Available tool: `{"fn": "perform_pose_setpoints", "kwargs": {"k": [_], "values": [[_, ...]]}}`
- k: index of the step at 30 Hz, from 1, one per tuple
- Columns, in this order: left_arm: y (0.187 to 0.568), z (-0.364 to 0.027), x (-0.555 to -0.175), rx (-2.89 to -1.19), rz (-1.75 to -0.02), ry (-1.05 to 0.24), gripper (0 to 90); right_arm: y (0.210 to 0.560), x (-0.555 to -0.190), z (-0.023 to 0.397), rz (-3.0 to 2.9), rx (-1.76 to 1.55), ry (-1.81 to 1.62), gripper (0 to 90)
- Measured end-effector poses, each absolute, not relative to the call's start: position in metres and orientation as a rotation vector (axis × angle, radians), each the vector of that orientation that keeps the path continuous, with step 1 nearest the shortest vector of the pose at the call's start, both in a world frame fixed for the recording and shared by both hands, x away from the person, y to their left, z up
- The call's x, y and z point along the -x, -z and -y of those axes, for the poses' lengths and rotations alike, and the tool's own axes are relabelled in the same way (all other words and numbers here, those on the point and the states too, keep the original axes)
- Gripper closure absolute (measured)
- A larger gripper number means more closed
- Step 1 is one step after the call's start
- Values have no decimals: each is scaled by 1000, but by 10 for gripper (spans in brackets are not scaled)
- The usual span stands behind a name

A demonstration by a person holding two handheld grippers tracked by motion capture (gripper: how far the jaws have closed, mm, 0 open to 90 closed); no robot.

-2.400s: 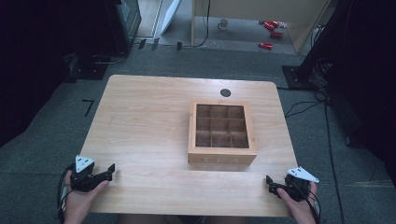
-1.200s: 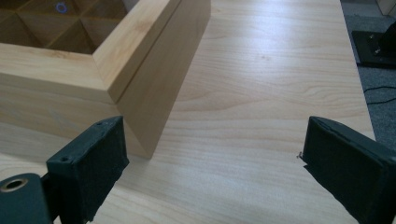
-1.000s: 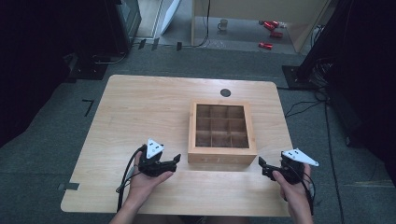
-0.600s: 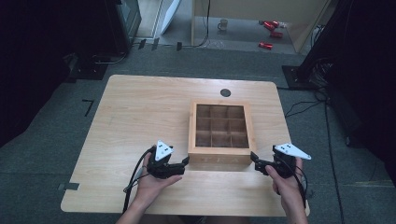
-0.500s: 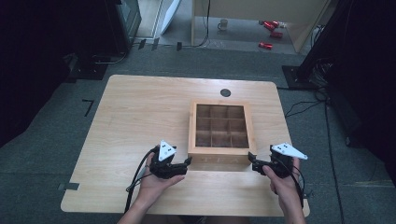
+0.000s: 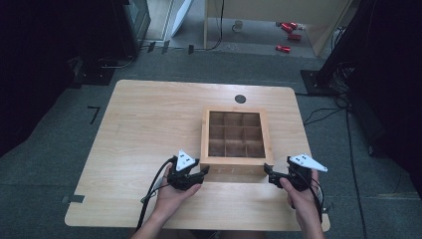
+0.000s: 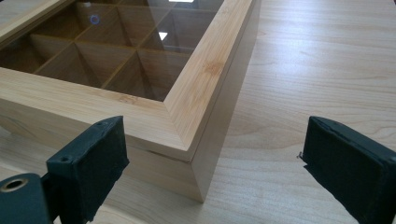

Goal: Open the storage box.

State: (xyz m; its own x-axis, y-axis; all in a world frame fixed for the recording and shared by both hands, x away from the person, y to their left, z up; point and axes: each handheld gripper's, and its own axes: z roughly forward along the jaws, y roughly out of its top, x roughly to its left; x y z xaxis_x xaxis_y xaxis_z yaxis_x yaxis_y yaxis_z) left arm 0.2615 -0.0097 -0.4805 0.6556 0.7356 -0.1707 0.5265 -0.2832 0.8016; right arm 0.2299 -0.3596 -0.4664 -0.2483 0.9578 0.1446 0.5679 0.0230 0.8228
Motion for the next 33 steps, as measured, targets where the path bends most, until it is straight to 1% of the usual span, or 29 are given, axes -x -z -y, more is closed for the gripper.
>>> {"fn": "perform_pose_setpoints", "kwargs": {"k": [3,6,9,18,33], "values": [[480,8,-262,-1963,-977,-282,557,468,-230,358,-1857,-1546,-1125,65],[478,5,-262,-1954,-978,-267,602,470,-230,357,-1865,-1542,-1124,65],[477,5,-262,-1964,-969,-276,617,471,-231,355,-1874,-1540,-1122,65],[476,3,-264,-1954,-982,-248,627,473,-229,352,-1892,-1525,-1173,65],[475,3,-263,-1955,-972,-259,627,483,-230,347,-1932,-1510,-1204,65]]}}
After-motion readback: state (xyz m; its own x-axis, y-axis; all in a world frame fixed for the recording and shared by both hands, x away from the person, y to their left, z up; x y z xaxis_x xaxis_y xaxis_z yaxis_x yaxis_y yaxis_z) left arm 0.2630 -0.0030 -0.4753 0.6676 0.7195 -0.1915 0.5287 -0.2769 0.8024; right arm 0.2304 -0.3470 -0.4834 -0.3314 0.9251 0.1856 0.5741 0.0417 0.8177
